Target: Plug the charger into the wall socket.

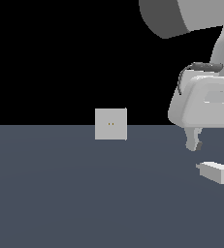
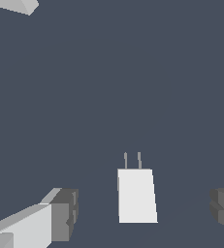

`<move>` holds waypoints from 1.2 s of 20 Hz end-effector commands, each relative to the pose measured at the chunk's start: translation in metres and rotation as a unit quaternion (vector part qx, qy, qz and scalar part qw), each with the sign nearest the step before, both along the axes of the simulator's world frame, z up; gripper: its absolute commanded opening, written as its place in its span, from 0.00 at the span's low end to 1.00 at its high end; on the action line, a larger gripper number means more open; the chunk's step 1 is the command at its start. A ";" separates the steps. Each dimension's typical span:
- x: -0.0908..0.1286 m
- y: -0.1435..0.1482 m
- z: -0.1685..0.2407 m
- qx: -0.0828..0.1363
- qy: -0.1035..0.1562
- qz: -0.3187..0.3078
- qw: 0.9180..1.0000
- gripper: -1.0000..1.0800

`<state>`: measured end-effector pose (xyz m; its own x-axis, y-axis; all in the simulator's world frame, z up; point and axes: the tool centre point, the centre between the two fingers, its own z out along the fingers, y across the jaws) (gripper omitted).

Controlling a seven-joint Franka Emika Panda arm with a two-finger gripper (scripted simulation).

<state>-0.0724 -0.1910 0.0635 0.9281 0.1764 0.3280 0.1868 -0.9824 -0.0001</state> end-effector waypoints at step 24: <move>0.000 -0.001 -0.052 0.000 -0.001 0.002 1.000 0.00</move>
<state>-0.0731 -0.1920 0.0123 0.9271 0.1790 0.3292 0.1898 -0.9818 -0.0007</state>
